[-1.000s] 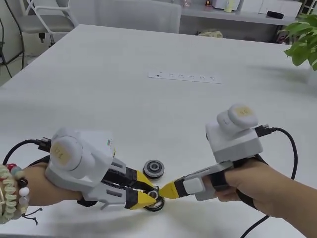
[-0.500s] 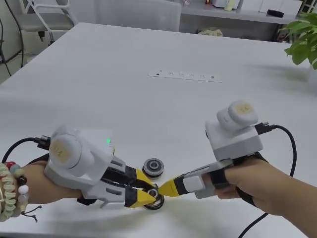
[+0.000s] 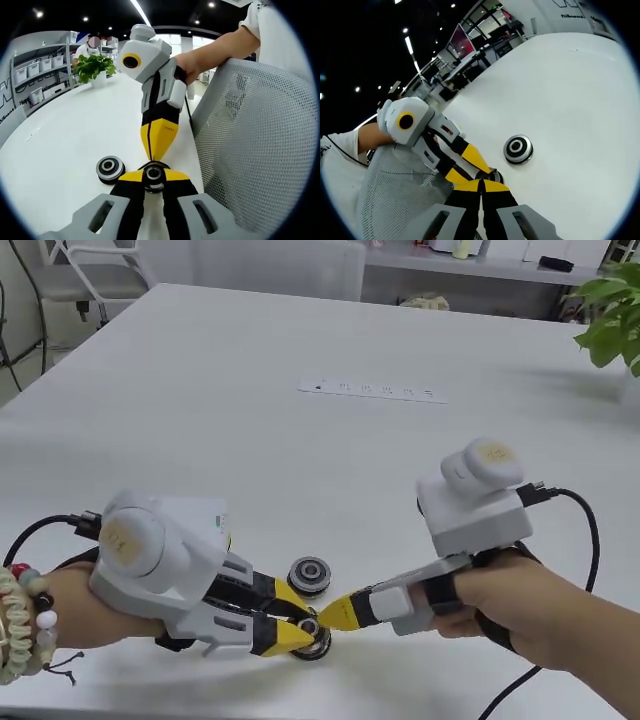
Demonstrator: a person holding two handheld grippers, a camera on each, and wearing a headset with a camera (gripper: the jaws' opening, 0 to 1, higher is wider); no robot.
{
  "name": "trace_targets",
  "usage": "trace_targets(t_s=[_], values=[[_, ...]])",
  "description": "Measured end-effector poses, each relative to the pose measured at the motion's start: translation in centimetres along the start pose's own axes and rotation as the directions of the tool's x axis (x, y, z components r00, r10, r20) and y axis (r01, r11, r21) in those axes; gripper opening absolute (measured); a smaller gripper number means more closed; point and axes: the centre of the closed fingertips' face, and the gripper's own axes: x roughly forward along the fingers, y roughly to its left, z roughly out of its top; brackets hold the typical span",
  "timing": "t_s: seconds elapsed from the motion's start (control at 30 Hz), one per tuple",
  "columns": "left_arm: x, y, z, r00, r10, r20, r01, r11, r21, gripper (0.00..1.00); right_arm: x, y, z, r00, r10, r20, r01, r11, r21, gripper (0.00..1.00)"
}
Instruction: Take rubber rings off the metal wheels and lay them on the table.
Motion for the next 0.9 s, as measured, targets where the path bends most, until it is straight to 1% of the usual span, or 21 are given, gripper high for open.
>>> trace_targets(t_s=[0.03, 0.1, 0.13, 0.2, 0.27, 0.3, 0.37, 0.43, 0.53, 0.6, 0.63, 0.67, 0.77, 0.9], values=[[0.0, 0.0, 0.0, 1.0, 0.0, 0.0, 0.0, 1.0, -0.001, 0.07, -0.1, 0.0, 0.3, 0.9999, 0.002, 0.016, -0.002, 1.0, 0.009, 0.0], [0.0, 0.0, 0.0, 1.0, 0.001, 0.001, -0.001, 1.0, -0.003, 0.07, -0.1, 0.0, 0.2, 0.9999, 0.006, 0.009, -0.006, 1.0, 0.015, 0.0], [0.0, 0.0, 0.0, 1.0, 0.001, 0.001, -0.001, 1.0, -0.003, 0.07, -0.1, -0.1, 0.3, 0.9999, 0.001, 0.016, -0.001, 1.0, 0.018, 0.0], [0.0, 0.0, 0.0, 1.0, 0.003, 0.003, -0.003, 1.0, -0.009, 0.08, -0.2, -0.5, 0.1, 0.9998, -0.017, 0.007, 0.017, 1.0, 0.023, 0.0], [0.0, 0.0, 0.0, 0.9998, 0.013, 0.015, -0.013, 1.0, -0.018, 0.08, -0.2, -0.9, -0.3, 0.9993, -0.037, -0.009, 0.037, 0.999, 0.029, 0.0], [0.0, 0.0, 0.0, 0.9996, 0.017, 0.022, -0.017, 1.0, -0.02, 0.08, -0.2, -1.0, -0.4, 0.9991, -0.041, -0.012, 0.041, 0.999, 0.028, 0.0], [0.0, 0.0, 0.0, 0.9996, 0.019, 0.021, -0.018, 1.0, -0.017, 0.08, -0.2, -0.9, -0.4, 0.9992, -0.039, -0.01, 0.039, 0.999, 0.028, 0.0], [0.0, 0.0, 0.1, 0.9997, 0.019, 0.014, -0.019, 1.0, -0.009, 0.08, -0.2, -1.2, -0.4, 0.9982, -0.057, -0.018, 0.058, 0.998, 0.011, 0.0], [0.2, 0.0, 0.2, 0.9997, 0.023, -0.006, -0.023, 1.0, -0.007, 0.08, 0.1, -1.2, -0.8, 0.9977, -0.059, -0.032, 0.059, 0.998, 0.008, 0.0], [0.2, 0.1, 0.2, 0.9995, 0.024, -0.019, -0.024, 1.0, 0.01, 0.08, 0.1, -1.2, -0.9, 0.9972, -0.064, -0.04, 0.064, 0.998, 0.004, 0.0], [0.1, 0.1, 0.2, 0.9992, 0.024, -0.033, -0.023, 0.999, 0.029, 0.08, 0.1, -1.3, -0.9, 0.9969, -0.067, -0.041, 0.067, 0.998, 0.002, 0.0], [0.1, 0.1, 0.2, 0.9989, 0.024, -0.04, -0.023, 0.999, 0.035, 0.08, 0.1, -1.2, -0.8, 0.9969, -0.067, -0.041, 0.067, 0.998, 0.002, 0.0], [0.0, 0.0, 0.2, 0.9985, 0.017, -0.053, -0.015, 0.999, 0.039, 0.08, 0.1, -1.2, -0.8, 0.9971, -0.065, -0.039, 0.065, 0.998, 0.003, 0.0], [-0.1, -0.2, 0.6, 0.9982, 0.009, -0.059, -0.006, 0.999, 0.047, 0.12, 0.1, -1.2, -0.8, 0.9972, -0.063, -0.039, 0.063, 0.998, 0.007, 0.0]])
